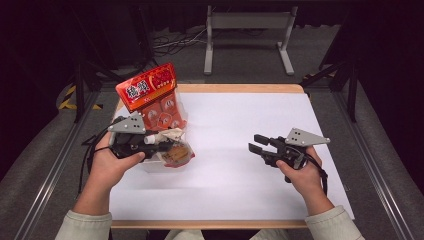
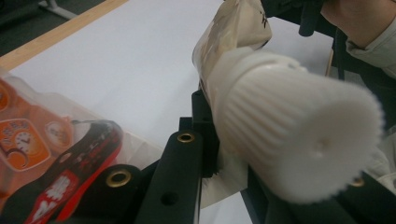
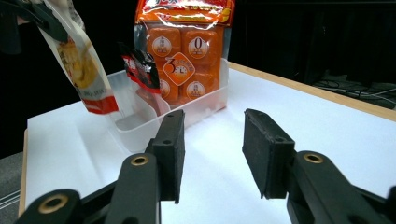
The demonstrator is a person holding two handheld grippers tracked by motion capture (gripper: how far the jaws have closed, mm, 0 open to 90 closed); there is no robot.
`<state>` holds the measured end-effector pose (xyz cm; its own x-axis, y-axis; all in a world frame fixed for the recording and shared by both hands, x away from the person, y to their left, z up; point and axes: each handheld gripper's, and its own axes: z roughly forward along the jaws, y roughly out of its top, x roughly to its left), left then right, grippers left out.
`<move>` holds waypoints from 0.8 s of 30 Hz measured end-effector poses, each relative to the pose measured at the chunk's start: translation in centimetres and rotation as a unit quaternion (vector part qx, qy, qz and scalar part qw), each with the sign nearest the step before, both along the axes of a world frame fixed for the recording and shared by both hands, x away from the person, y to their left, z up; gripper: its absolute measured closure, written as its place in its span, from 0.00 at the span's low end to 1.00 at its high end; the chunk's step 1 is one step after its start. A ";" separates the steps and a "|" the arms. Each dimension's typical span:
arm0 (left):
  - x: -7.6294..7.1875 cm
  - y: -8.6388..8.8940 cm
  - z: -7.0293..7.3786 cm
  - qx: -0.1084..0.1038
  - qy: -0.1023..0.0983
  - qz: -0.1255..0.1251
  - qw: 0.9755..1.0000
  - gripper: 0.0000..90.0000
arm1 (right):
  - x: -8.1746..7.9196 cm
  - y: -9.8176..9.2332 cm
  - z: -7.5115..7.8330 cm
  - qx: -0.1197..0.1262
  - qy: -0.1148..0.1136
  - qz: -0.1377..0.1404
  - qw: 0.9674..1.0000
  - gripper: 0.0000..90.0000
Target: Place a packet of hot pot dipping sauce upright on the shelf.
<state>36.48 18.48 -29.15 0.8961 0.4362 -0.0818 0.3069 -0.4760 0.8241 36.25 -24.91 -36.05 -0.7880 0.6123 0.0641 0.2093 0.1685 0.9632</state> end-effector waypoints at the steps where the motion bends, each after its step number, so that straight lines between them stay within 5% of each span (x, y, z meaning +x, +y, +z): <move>1: 0.1 0.2 0.1 0.001 -0.001 0.003 1.000 0.97 | 0.0 -0.1 0.0 -0.005 -0.001 -0.003 1.000 0.65; 10: 0.7 2.2 1.0 0.010 -0.003 0.035 0.999 0.97 | 0.3 -0.9 -0.2 -0.008 0.006 -0.020 1.000 0.65; 24: 2.1 2.7 0.7 0.045 -0.016 0.039 0.998 0.97 | 0.5 -1.1 -0.4 -0.002 0.005 -0.016 1.000 0.63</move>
<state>38.62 21.23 -28.44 0.8610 0.5084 -0.0114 0.3199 -0.5241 0.7893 36.75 -25.97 -36.42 -0.7678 0.6369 0.0702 0.2250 0.1654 0.9602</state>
